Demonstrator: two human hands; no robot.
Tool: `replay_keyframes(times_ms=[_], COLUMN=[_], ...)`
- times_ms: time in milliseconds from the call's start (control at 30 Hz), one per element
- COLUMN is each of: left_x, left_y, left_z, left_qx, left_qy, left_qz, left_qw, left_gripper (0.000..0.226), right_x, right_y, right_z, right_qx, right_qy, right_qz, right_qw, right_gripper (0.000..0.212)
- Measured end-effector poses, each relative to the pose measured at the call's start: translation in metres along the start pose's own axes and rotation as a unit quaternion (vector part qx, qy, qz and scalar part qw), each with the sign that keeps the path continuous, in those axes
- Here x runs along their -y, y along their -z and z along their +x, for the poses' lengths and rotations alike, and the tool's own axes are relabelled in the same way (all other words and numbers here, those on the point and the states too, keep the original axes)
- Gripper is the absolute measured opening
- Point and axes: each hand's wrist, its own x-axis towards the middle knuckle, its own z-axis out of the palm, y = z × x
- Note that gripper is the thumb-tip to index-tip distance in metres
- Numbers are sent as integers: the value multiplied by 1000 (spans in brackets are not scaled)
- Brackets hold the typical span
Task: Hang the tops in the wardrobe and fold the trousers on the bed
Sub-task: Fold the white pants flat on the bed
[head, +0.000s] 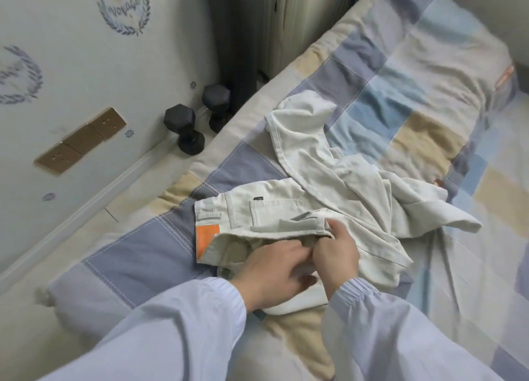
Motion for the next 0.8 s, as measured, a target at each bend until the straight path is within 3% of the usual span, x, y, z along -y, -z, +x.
replay_keyframes(times_ms=[67,133,200,267,300,367,433,567,633,667,733,800], left_x=[-2,-2,-14,-32,-43,-69,-95,-154,-179,-190,-203,-221], left_y=[11,22,35,45,49,67,86,97,90,88,79,86], left_z=[-11,-21,-27,-26,-23,-14,-2,10,11,8,6,-1], left_qx=[-140,-223,-128,8,24,-27,-96,-225,-250,-236,-178,-89], left_qy=[-60,-41,30,68,63,25,-3,-76,-42,-11,77,140], left_qz=[39,88,113,115,142,179,136,35,-9,-29,-73,-18], left_qw=[988,970,985,991,988,983,986,971,967,971,978,986], left_gripper=[39,57,72,64,57,48,46,81,92,89,59,31], right_x=[11,27,42,62,73,92,108,132,141,146,154,157], right_y=[36,74,110,148,167,207,252,342,387,409,456,500], right_z=[-11,-22,-35,-53,-63,-83,-101,-148,-172,-183,-206,-224], right_qx=[-26,-45,-61,-66,-68,-83,-103,-100,-108,-115,-139,-176], right_qy=[15,22,36,57,67,69,69,63,83,93,119,146], right_qz=[9,30,39,53,61,96,159,287,311,314,330,337], right_qw=[1000,998,997,995,994,989,979,951,941,938,926,913], right_gripper=[45,45,44,42,40,36,33,26,27,29,33,33])
